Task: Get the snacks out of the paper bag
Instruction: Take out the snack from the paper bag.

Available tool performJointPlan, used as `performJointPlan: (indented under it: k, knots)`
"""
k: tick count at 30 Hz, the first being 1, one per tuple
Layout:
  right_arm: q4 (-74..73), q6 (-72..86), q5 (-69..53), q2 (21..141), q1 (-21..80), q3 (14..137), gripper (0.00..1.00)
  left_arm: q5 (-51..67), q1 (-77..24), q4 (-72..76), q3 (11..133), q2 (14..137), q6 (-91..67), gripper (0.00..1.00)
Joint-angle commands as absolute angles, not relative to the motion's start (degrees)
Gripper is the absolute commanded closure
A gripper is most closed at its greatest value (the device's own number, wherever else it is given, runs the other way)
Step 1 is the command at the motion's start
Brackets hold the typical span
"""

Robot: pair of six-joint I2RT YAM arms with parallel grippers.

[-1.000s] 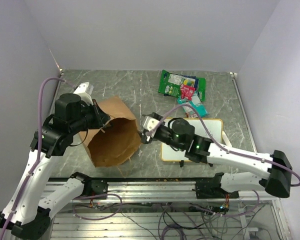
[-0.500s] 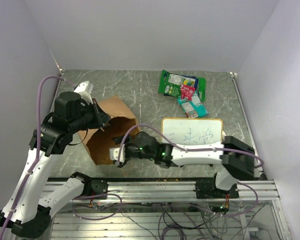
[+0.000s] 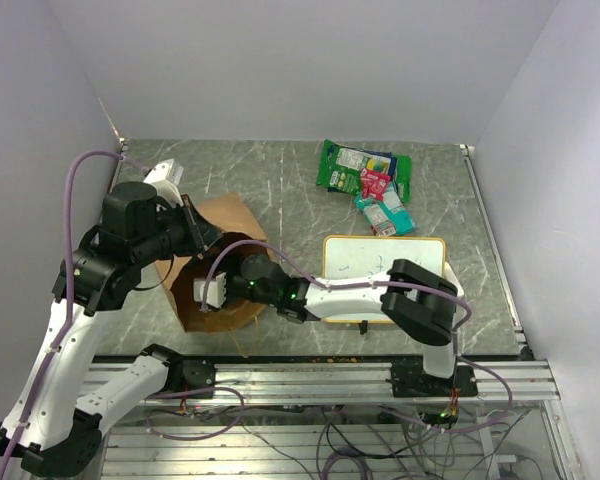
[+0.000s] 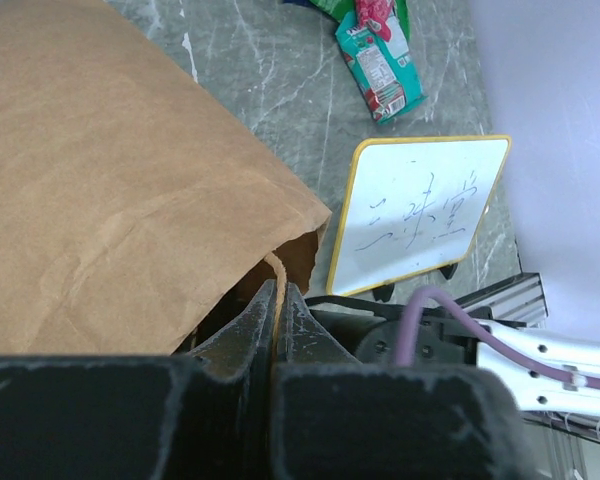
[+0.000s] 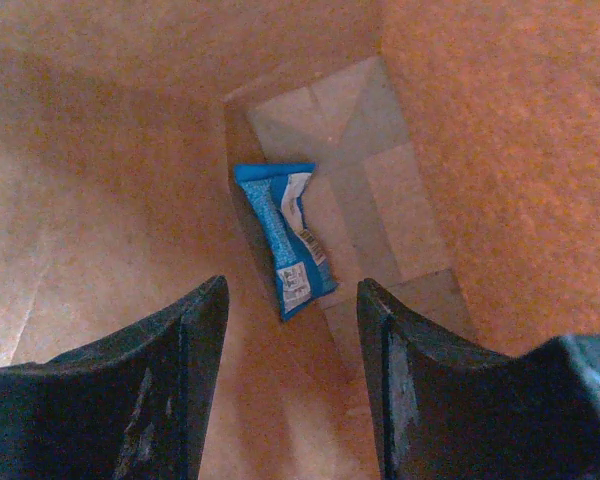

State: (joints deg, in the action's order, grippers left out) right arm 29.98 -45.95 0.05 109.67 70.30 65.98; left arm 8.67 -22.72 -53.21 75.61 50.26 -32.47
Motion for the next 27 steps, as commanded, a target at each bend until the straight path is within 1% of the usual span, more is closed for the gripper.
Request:
performJointPlan:
  k: [1,10,18,27]
  knots:
    - [30.5,-48.3,1.4,113.6,69.9,68.9,0.46,11.2,-22.8,-53.0,77.9,50.3,-32.9,0.93]
    - [26.2,-51.6,4.0,119.9,68.9,74.4,0.45,12.4,-22.9,-53.4,79.2,51.2,-32.0,0.93]
    - [22.1,-54.3,1.9,124.6,68.3,81.4,0.4,13.7,-22.8,-54.5,80.3,51.9,-31.1,0.93]
    - [19.6,-53.8,-0.5,129.6,66.6,88.4,0.38,15.9,-22.8,-54.8,81.5,53.0,-31.2,0.93]
